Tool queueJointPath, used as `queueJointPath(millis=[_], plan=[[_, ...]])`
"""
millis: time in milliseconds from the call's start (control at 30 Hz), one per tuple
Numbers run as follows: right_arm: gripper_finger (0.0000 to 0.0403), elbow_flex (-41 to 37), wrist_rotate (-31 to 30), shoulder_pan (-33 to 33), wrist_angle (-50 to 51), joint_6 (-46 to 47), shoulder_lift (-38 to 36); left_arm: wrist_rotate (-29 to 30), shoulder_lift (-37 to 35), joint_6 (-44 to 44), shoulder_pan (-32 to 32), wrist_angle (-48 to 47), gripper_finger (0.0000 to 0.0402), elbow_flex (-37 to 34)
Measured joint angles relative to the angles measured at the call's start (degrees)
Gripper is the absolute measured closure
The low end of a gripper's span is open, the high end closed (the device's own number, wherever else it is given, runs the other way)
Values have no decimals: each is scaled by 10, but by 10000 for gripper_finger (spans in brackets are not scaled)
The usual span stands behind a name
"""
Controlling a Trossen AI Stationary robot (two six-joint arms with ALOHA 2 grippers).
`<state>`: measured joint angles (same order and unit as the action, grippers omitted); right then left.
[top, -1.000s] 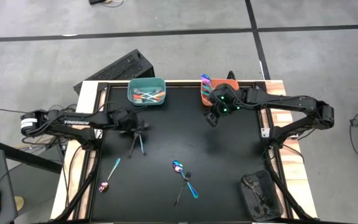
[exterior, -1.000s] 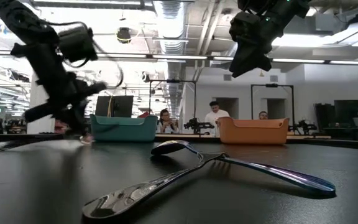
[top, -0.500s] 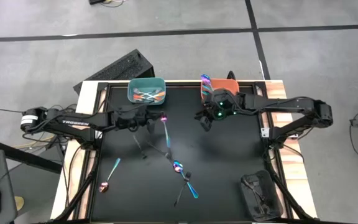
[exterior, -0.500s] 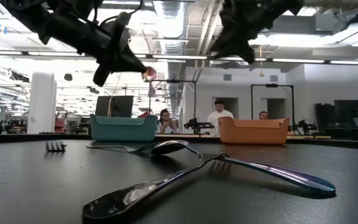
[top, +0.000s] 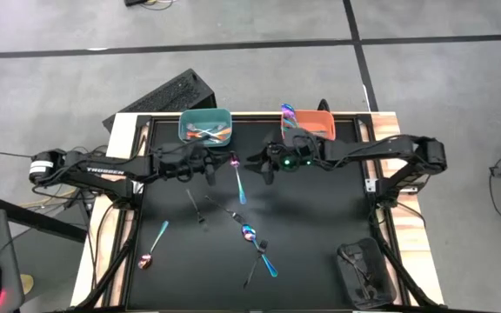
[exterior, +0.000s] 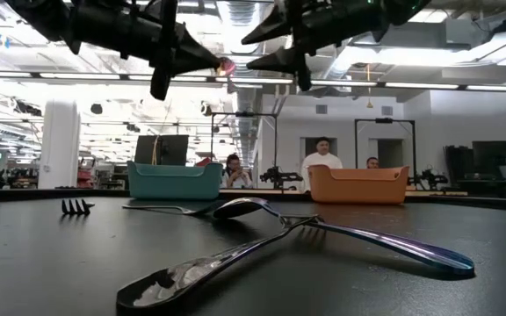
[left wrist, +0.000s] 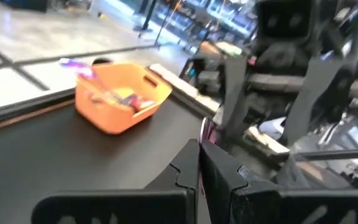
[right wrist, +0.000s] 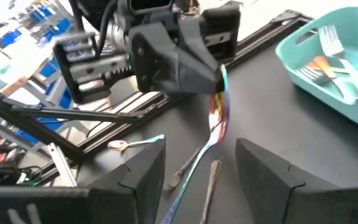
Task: Sort silverware by color (type)
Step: Put the purple spoon into the orange bin
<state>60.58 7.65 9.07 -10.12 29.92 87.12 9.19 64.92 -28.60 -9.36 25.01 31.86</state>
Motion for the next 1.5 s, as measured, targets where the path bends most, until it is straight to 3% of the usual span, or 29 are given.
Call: queueJointPath(millis=[300, 467, 833, 1233, 1500], plan=[[218, 20, 0, -1, -35, -2, 45, -10, 0, 15, 16, 21, 401, 1], [263, 37, 13, -5, -57, -4, 71, -45, 0, 28, 16, 23, 401, 1], [387, 56, 23, -14, -52, -7, 88, -60, 0, 65, 9, 19, 401, 0], [388, 57, 20, 4, -19, -31, 72, -58, 1, 60, -8, 30, 401, 1], [392, 56, -57, 35, 209, -133, -22, -23, -6, 50, -9, 8, 378, 0]])
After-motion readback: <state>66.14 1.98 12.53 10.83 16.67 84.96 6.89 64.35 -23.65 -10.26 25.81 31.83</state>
